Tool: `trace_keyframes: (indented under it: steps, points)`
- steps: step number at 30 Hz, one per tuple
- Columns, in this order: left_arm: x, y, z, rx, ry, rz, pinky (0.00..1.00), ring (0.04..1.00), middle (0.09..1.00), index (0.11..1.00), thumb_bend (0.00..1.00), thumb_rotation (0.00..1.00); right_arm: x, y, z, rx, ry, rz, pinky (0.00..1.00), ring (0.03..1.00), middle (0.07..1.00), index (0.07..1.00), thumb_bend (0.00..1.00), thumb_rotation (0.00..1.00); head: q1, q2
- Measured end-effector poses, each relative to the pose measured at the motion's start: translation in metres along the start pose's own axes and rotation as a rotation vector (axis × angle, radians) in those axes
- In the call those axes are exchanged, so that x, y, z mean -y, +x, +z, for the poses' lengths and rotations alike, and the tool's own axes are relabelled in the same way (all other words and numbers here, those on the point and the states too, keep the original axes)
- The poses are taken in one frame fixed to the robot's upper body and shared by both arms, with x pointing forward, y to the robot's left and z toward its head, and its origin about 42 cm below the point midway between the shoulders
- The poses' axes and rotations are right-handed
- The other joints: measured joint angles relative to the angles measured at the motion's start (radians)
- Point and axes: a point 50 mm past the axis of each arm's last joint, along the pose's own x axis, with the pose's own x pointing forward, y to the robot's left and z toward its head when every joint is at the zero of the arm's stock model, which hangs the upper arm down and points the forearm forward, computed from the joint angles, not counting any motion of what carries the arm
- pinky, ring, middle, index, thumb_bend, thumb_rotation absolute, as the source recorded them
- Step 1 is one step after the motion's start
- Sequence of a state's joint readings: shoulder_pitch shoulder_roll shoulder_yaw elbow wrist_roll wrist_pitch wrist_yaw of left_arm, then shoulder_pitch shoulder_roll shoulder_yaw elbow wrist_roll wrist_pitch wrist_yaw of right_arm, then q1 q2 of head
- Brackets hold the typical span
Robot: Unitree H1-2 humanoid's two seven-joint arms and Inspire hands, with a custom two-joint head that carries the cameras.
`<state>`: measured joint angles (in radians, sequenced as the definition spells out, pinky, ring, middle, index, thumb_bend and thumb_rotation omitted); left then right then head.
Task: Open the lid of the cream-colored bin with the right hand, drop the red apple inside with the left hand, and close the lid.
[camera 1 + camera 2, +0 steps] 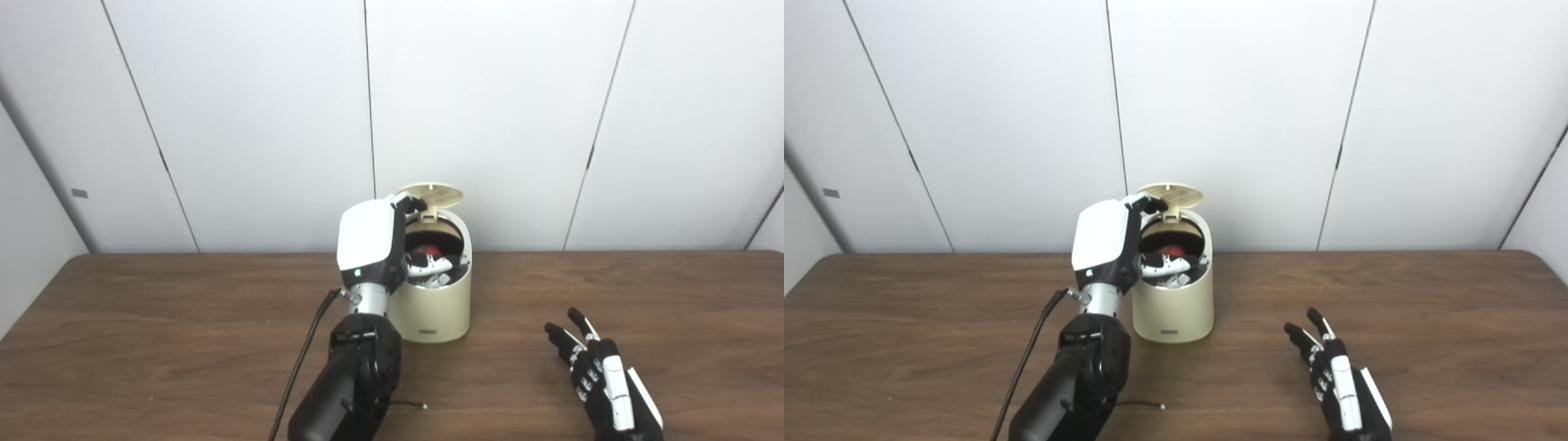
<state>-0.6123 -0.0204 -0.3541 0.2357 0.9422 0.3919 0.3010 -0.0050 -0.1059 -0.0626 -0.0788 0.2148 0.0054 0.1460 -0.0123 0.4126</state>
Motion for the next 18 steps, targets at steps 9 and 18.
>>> trace_keyframes:
  steps: [9, 18]
  points:
    - [-0.0004, 0.0000, 0.0009, -0.001, 0.006, -0.006, 0.54, 0.675, 0.719, 0.661, 0.94, 0.00, 0.0005, -0.0016, 0.0003, -0.002, -0.002, 0.002, 1.00, 0.925, 0.856, 0.934, 0.60, 0.98, 0.008, 0.006]
    - [-0.0022, -0.0006, -0.0055, -0.013, -0.110, 0.014, 0.31, 0.449, 0.588, 0.475, 0.47, 0.00, 0.0010, -0.0027, 0.0002, -0.009, -0.006, 0.002, 1.00, 0.930, 0.857, 0.928, 0.60, 0.99, 0.008, 0.011]
